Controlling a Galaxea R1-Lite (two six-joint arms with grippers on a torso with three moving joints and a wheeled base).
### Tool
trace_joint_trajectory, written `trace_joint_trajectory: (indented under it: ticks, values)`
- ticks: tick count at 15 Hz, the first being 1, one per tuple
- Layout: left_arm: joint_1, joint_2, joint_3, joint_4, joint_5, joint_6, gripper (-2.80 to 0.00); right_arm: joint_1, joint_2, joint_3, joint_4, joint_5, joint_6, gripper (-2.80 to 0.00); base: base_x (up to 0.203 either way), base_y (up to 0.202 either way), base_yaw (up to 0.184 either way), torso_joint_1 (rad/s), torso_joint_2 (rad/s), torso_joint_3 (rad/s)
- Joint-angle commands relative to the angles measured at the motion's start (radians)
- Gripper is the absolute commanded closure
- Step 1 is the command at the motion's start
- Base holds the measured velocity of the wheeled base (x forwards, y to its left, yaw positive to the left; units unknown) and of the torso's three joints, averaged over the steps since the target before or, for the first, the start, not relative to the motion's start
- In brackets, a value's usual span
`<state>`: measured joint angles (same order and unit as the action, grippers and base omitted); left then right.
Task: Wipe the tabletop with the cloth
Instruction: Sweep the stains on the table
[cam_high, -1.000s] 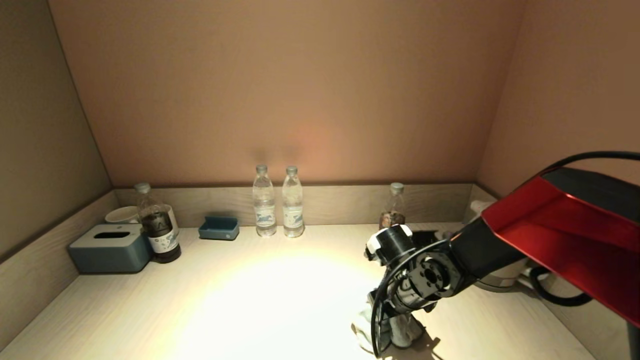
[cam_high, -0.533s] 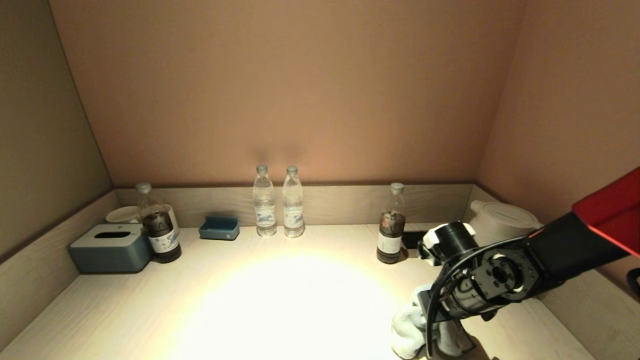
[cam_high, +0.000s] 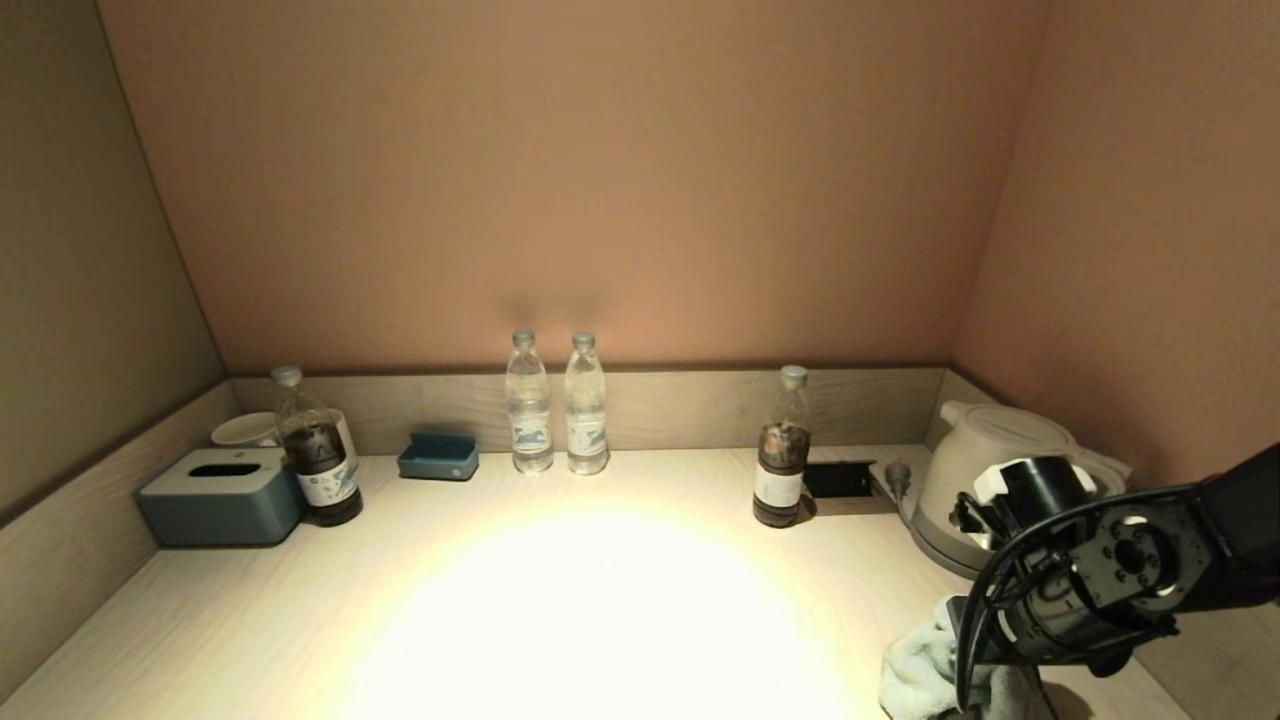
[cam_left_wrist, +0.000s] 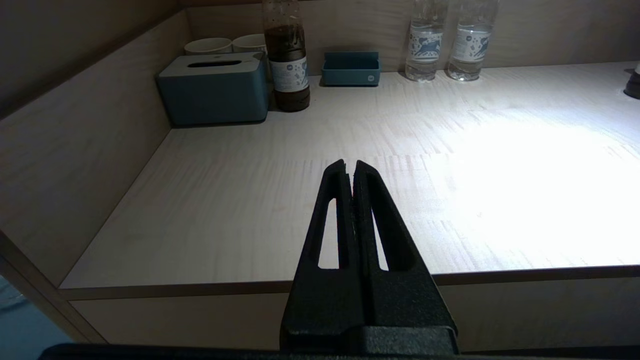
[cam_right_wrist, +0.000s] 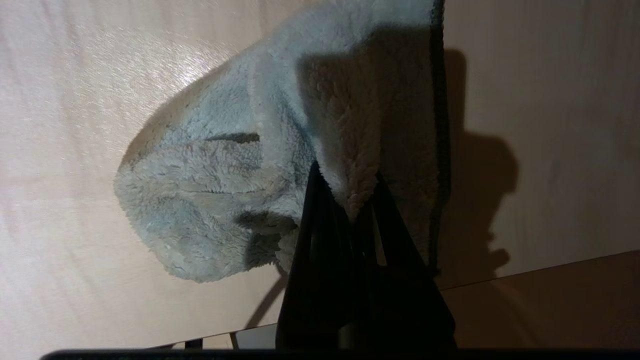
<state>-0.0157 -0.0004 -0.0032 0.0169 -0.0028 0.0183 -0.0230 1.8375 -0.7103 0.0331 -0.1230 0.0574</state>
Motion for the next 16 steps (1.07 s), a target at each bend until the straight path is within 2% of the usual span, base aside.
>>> trace_joint_trajectory:
  ticks: [1,5,9,16]
  values:
    - [0.0,0.0,0.0,0.0,0.0,0.0,0.0,-0.024,0.012,0.018,0.001,-0.001,-0.008,0.0,0.0,0.0,0.0,0.0,0.0,0.0]
    - [0.0,0.0,0.0,0.0,0.0,0.0,0.0,0.006,0.077,0.022,-0.031,0.008,-0.013,0.0,0.0,0.0,0.0,0.0,0.0,0.0]
    - [0.0,0.0,0.0,0.0,0.0,0.0,0.0,0.15,0.199,0.013,-0.147,0.007,-0.016,0.0,0.0,0.0,0.0,0.0,0.0,0.0]
    - [0.0,0.0,0.0,0.0,0.001,0.0,0.0,0.35,0.243,-0.149,-0.165,0.05,-0.008,0.0,0.0,0.0,0.0,0.0,0.0,0.0]
